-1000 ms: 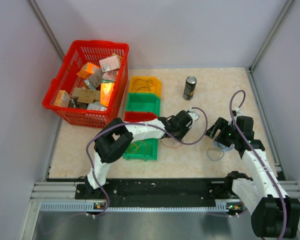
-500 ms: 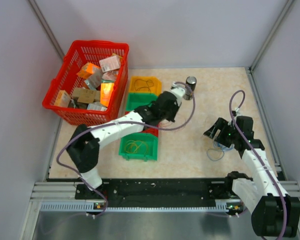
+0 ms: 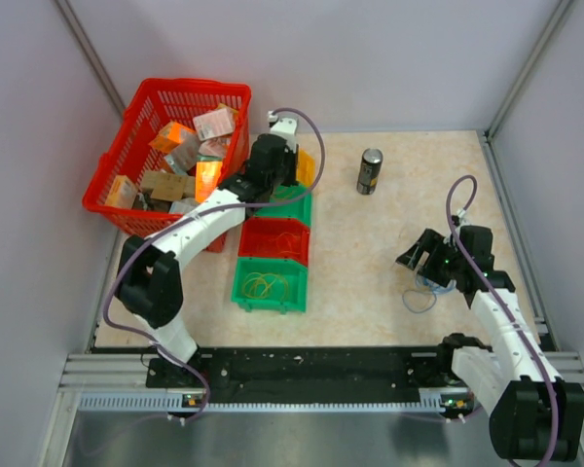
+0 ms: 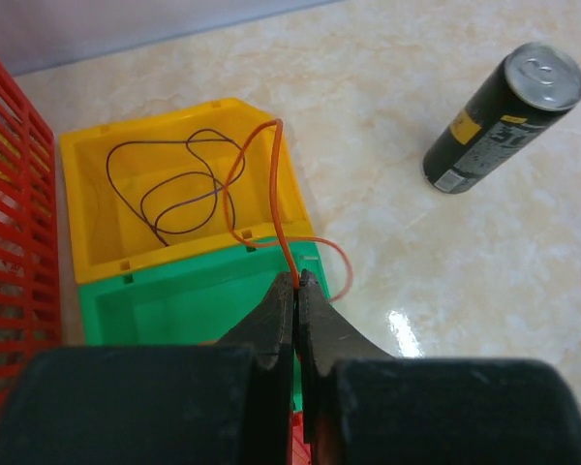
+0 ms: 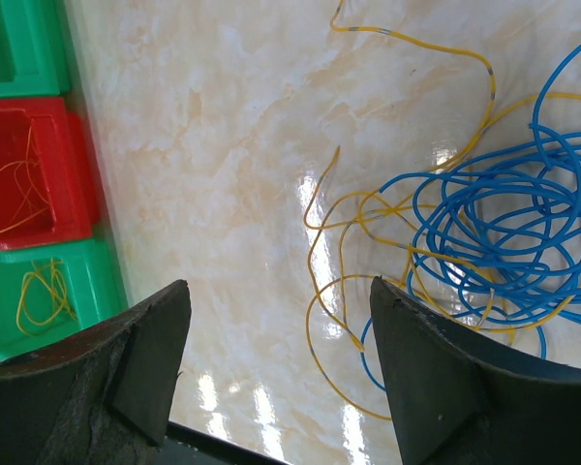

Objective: Untangle the cables

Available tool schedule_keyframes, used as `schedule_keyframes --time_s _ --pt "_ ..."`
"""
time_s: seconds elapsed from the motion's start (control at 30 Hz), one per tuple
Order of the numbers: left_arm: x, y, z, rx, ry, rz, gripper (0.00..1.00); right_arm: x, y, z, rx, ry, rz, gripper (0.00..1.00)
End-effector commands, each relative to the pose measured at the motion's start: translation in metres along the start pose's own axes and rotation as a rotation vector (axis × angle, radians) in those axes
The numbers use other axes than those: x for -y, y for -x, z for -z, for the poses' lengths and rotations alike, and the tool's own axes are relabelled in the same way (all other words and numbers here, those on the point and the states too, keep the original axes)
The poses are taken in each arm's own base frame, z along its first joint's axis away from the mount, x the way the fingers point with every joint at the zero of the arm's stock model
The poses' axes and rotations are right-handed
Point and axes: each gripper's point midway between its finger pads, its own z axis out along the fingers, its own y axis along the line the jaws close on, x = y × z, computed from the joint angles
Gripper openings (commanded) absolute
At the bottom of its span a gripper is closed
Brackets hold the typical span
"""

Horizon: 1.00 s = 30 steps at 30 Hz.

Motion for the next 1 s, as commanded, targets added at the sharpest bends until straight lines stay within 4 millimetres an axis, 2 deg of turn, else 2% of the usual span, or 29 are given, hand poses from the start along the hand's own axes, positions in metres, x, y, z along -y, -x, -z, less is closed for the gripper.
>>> schedule_keyframes --time_s 0.0,0.13,0.33,0.47,0.6,0.93,0.97 --pt "-0.016 -0.004 -0.021 -0.022 0.020 0.041 0.00 -0.007 0.006 0.000 0.023 0.033 0.032 0.74" --pt "-0.024 -0.030 -0.033 -0.092 0.032 0.071 0.00 -0.006 0.006 -0.001 0.021 0.029 0.030 0.74" --pt "-0.039 -0.056 -0.054 -0.151 0.084 0.067 0.00 -0.008 0.007 0.000 0.019 0.035 0.031 0.74" --pt "-0.043 -0.079 -0.061 -0.201 0.091 0.065 0.00 -0.008 0.005 0.001 0.020 0.036 0.030 0.74" --pt "-0.046 -0.099 -0.060 -0.249 0.111 0.083 0.00 -0.008 0.006 0.000 0.014 0.035 0.028 0.74" --pt "-0.057 -0.112 -0.063 -0.329 0.157 0.081 0.00 -0.009 0.006 0.000 0.013 0.041 0.030 0.74" --pt "-0.058 -0.109 -0.063 -0.333 0.161 0.082 0.00 -0.010 0.006 0.000 0.015 0.042 0.031 0.74"
